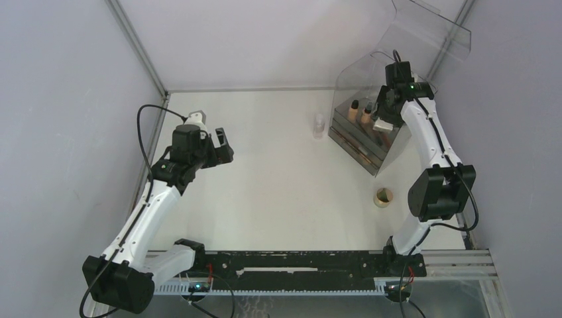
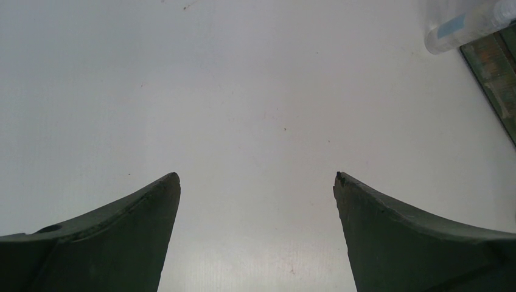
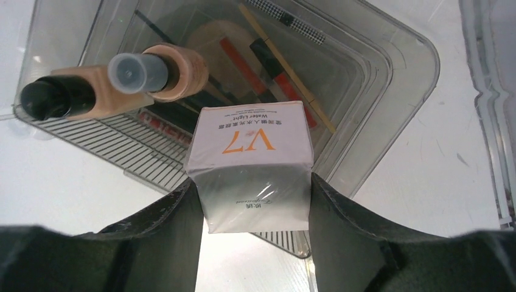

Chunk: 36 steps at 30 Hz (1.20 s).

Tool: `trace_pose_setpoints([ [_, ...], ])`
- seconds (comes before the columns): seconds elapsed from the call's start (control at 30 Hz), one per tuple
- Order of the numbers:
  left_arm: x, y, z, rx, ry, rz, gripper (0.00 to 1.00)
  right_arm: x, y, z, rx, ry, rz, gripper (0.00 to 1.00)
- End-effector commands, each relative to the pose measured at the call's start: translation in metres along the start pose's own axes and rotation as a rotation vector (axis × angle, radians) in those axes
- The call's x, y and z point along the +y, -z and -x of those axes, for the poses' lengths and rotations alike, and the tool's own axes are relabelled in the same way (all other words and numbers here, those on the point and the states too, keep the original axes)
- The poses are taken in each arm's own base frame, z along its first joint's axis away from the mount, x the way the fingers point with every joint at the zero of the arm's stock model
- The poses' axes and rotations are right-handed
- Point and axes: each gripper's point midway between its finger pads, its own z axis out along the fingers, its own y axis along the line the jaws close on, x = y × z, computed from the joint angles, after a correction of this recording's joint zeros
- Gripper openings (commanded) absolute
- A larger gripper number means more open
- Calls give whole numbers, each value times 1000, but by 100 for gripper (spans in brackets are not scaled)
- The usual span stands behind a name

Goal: Organize the makeup
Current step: Place the makeup in the storage box.

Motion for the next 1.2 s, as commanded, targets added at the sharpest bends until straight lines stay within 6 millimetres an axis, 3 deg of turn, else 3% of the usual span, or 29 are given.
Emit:
trace_pose_setpoints([
  [0.0,2,8,11,-44,-15,2,100,0,-5,24,-64,-34,2,34],
  [0.23,2,9,11,-45,-11,3,100,-5,-21,20,-23,-42,-14,35],
  [0.7,3,8,8,-42,-4,4,100,5,3,5,-25,-43,33,33],
  [0.93,5,12,7,-52,-10,5,100,10,5,-5,-12,-37,29,33],
  [1.17,8,15,5,-61,-17,11,100,5,2,-3,-18,-50,-2,34],
])
